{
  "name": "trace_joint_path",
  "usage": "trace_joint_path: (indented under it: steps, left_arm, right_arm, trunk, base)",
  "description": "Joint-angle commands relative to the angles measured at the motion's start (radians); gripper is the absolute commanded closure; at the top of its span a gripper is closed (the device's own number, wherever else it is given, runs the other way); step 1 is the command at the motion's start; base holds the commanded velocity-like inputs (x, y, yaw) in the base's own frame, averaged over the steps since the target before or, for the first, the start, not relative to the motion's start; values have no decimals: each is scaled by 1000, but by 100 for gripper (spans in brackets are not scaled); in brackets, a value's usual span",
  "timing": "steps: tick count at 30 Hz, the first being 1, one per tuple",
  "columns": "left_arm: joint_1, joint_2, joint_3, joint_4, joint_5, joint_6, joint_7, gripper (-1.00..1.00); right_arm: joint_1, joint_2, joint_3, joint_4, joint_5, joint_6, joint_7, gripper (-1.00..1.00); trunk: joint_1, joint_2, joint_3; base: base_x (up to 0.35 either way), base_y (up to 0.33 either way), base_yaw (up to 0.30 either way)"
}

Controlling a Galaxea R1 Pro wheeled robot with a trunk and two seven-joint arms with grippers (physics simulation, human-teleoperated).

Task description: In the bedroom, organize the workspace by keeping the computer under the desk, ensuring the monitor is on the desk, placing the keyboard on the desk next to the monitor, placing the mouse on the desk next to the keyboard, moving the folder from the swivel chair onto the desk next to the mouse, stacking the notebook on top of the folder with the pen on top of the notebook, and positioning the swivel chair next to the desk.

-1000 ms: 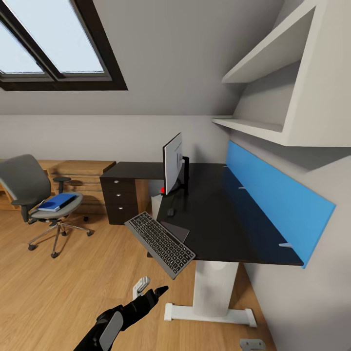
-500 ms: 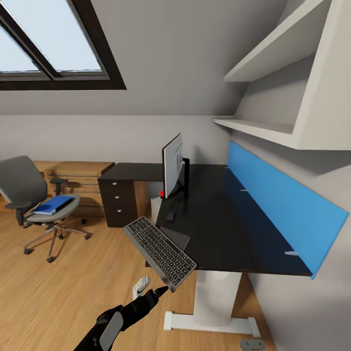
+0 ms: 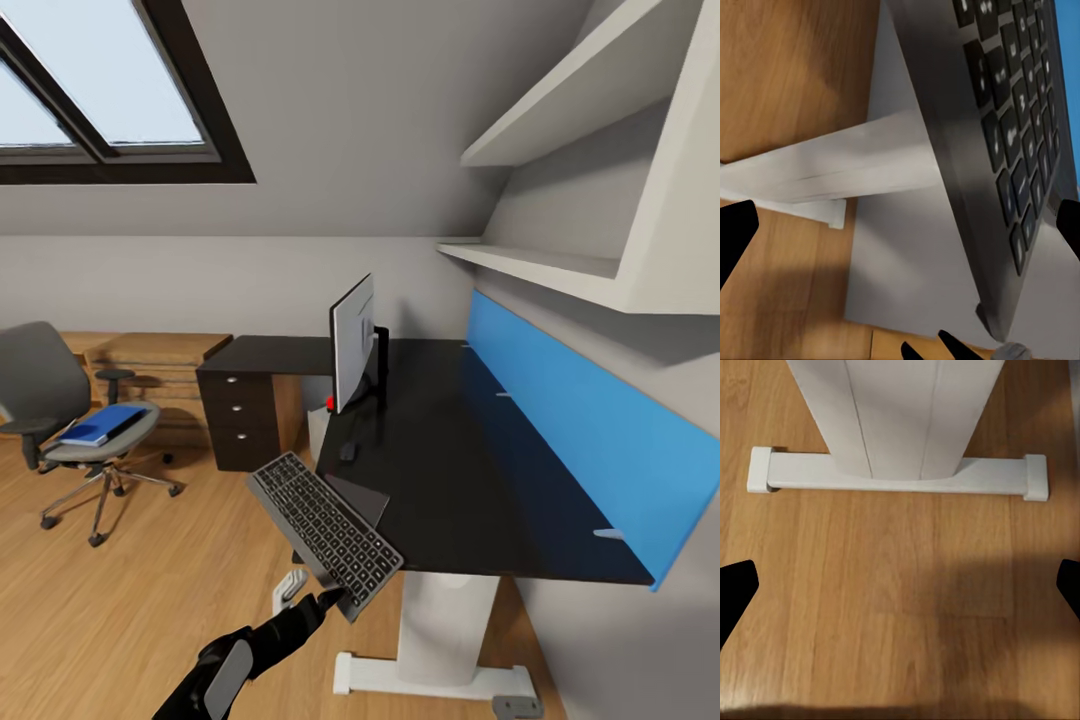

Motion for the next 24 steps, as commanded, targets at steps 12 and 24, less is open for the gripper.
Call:
trace_joint_path:
  steps: [12, 24]
  left_arm:
    - [-1, -3, -16, 9, 3, 9, -2, -100]
    - [-1, -1, -64, 10, 3, 8, -4, -100]
  right_arm:
    - [-1, 0, -2, 1, 0, -3, -1, -100]
    - [-1, 0, -2, 1, 0, -3, -1, -100]
  trunk:
    - [0, -1, -1]
    - [15, -29, -14]
  base:
    - [30, -6, 0]
    - [1, 0, 0]
